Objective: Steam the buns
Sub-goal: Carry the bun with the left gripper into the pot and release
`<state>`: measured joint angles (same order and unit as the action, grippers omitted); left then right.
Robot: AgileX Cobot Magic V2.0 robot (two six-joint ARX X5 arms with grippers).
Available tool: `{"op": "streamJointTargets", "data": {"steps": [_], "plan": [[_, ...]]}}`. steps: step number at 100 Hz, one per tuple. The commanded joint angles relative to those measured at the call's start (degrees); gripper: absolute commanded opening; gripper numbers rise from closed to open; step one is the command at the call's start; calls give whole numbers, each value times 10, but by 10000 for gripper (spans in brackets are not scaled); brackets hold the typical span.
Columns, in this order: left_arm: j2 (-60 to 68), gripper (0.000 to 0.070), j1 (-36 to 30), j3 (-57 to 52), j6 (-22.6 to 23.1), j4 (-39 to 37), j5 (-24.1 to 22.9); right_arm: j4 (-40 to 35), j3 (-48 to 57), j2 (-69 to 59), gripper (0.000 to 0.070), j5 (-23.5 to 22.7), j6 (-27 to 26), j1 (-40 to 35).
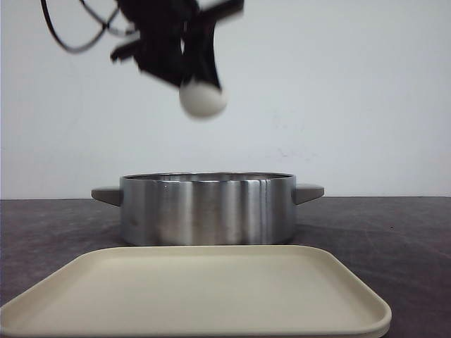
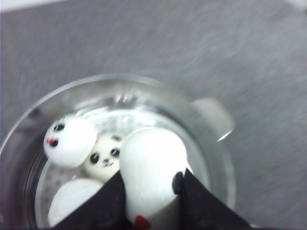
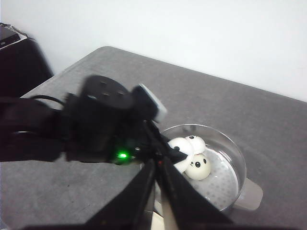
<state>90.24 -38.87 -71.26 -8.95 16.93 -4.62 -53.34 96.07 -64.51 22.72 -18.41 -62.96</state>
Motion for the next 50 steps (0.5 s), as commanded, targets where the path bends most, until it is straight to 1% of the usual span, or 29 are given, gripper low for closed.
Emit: {"op": "streamJointTargets", "data": {"steps": [1,15,19,24,29,31,32,33,38,42,50], "plan": [[29,27,-3,-8,4,-3,-1,4,10,-2,15,3,-4,-7],[67,31,-2,-8,4,-2,0,-7,10,-2,15,3,-4,-7],[76,49,-3,-8,4,0,0,-12,10,-2,15,3,-5,-7],[85,130,-3,-8,3,5,3,-20,10,-2,15,5,-5,-7],[91,250,-3,-8,3,12,3,-29,10,-2,15,14,-7,-7],[94,315,-3,-8,3,15,3,-33,10,-2,15,15,-8,-7],[94,328,-3,-8,3,15,3,-35,10,-2,15,15,-8,-7],[95,364,-3,-8,3,15,3,-37,10,-2,15,15,-9,-7],[96,448,-3,-8,3,16,3,-46,10,-2,15,15,-13,-7],[96,490,-3,-8,3,15,3,-51,10,-2,15,15,-19,-7],[94,496,-3,-8,3,17,3,-57,10,-2,15,16,-24,-7]]}}
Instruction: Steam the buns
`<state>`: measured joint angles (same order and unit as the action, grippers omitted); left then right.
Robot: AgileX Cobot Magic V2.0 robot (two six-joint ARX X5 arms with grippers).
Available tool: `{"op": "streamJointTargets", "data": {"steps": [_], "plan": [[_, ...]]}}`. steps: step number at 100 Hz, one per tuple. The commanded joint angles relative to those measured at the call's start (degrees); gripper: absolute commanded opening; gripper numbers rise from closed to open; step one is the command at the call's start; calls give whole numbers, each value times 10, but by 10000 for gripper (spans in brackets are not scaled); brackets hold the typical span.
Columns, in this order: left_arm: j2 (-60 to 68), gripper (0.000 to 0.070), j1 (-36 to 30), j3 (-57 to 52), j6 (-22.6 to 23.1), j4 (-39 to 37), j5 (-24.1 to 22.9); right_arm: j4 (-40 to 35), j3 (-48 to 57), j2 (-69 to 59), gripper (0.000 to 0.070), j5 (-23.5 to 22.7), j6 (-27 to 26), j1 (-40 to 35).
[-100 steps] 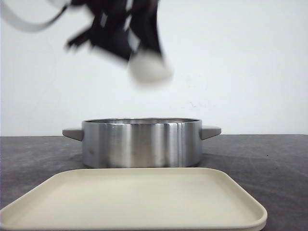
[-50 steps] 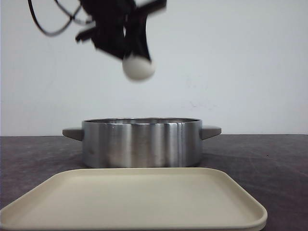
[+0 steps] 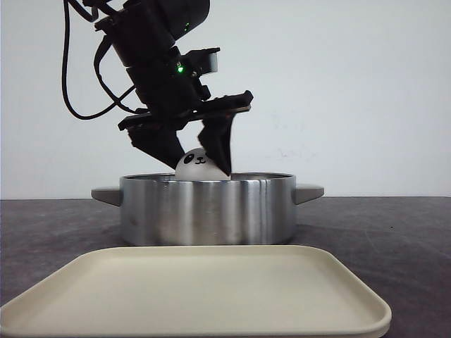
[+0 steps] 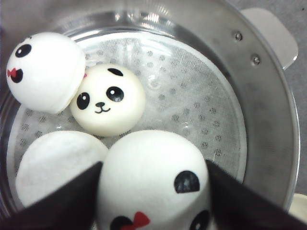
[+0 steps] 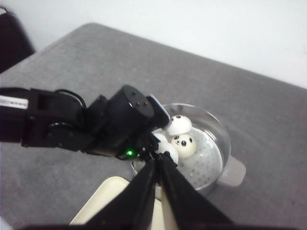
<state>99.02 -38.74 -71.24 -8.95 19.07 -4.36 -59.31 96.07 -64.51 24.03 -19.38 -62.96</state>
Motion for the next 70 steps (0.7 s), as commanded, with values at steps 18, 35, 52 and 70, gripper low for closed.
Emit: {"op": "streamJointTargets", "data": {"steps": [18,35,52,70], "plan": [[-12,517,-4,-16,3,29,4,0,10,-2,15,4,-12,-7],[-60,252,-4,-17,-12,81,-5,0,-4,-2,15,55,-10,-7],[-141,38,-4,-14,-13,116,-49,10,-50,4,15,121,-10,-7],[-256,10,-4,-10,-12,124,-49,116,-173,45,15,119,-10,-8]]}}
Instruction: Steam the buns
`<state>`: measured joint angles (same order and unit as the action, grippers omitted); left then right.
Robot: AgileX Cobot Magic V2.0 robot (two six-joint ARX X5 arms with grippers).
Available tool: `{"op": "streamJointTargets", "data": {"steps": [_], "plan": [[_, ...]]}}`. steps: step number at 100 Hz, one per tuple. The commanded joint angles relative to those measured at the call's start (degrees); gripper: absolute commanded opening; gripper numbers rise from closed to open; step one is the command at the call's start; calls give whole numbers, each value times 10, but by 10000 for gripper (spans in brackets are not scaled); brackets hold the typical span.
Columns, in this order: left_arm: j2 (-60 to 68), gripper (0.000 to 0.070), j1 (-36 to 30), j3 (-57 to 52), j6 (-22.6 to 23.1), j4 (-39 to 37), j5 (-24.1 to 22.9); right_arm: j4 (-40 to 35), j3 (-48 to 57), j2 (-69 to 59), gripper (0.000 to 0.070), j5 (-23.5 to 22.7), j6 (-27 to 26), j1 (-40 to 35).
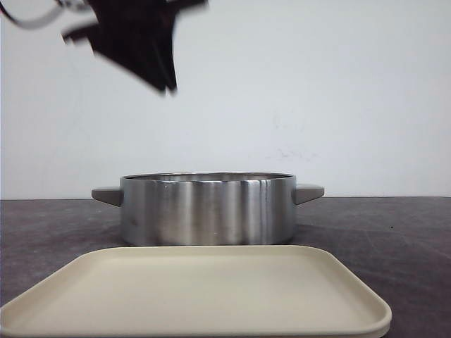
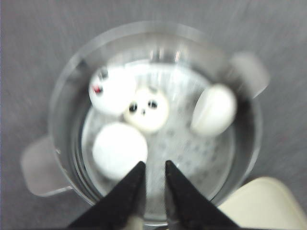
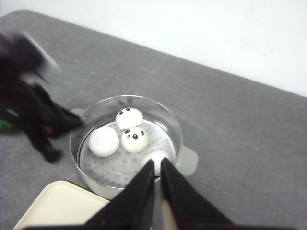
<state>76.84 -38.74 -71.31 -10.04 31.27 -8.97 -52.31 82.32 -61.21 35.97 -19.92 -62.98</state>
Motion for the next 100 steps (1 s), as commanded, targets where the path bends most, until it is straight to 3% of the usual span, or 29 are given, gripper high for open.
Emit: {"op": "streamJointTargets", "data": {"steps": [1,12,29,43,55,100], "plan": [[-41,10,-4,-9,0,4,-3,60,-50,17,15,-1,-4,-8],[-113,10,-4,-9,2,26,-14,163,-150,54,15,-22,-4,-10],[-220,10,-1,2,2,81,-82,344,-301,106,15,-110,40,-10],[-298,10,1,31,-5,112,-100,426,-363,115,15,-157,57,-10],[-364,10,1,66,-28,135,-136,436,-368,115,15,-160,57,-10],[-473,11,1,87,-31,187,-146,437,-366,119,15,-161,56,-10]]}}
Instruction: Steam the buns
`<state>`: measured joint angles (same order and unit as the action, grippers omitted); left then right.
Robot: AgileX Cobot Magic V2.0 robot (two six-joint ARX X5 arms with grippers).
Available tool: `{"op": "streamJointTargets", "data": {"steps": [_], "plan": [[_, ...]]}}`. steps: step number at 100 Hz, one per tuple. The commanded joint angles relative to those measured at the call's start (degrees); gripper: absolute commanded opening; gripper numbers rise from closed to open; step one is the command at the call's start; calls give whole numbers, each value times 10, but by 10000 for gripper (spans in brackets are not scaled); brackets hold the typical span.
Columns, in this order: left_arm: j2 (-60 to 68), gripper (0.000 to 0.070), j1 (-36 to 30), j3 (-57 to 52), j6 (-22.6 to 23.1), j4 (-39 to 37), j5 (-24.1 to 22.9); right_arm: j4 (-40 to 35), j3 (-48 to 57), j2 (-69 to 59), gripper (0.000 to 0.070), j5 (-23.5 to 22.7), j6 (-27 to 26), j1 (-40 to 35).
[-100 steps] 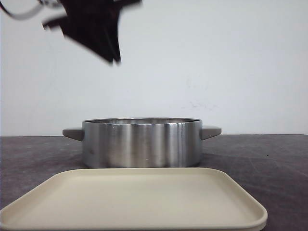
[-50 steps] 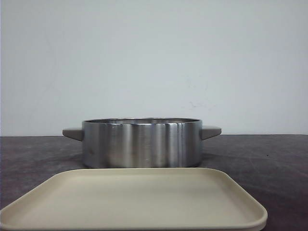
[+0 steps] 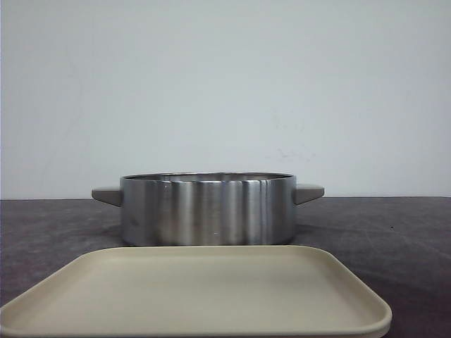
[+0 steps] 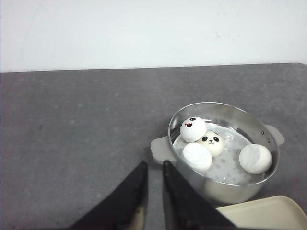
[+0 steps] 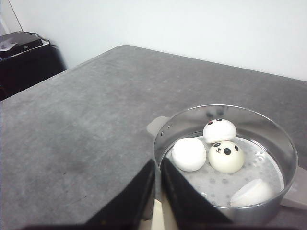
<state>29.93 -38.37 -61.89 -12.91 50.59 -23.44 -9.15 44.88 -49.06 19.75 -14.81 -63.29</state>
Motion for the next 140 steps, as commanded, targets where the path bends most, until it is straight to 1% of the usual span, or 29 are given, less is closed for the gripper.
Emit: {"op": "streamJointTargets", "data": {"steps": [1,56,64,73,78,83,96,104,115,118,122,124,140], "plan": [[-5,11,-3,-7,-2,-6,-1,6,9,-2,15,1,5,-7],[-13,11,-3,-7,-2,-6,-1,5,8,1,15,1,5,-5],[-13,11,-3,-7,-2,-6,-1,0,7,15,16,0,5,3],[-13,11,-3,-7,-2,-6,-1,-24,-13,45,15,-2,2,27],[-13,11,-3,-7,-2,-6,-1,-17,-37,71,15,-4,3,48],[-13,11,-3,-7,-2,-6,-1,12,-70,101,16,-10,11,73],[-13,11,-3,-7,-2,-7,-1,135,-192,187,15,-28,74,168],[-13,11,-3,-7,-2,-7,-1,184,-261,242,15,-63,109,242],[-13,11,-3,-7,-2,-7,-1,187,-328,309,15,-123,112,348],[-13,11,-3,-7,-2,-7,-1,184,-339,322,15,-129,111,369],[-13,11,-3,-7,-2,-7,-1,181,-356,342,15,-129,111,398],[-13,11,-3,-7,-2,-7,-1,177,-372,361,15,-128,111,424],[-13,11,-3,-7,-2,-7,-1,172,-420,427,15,-124,110,494]]}}
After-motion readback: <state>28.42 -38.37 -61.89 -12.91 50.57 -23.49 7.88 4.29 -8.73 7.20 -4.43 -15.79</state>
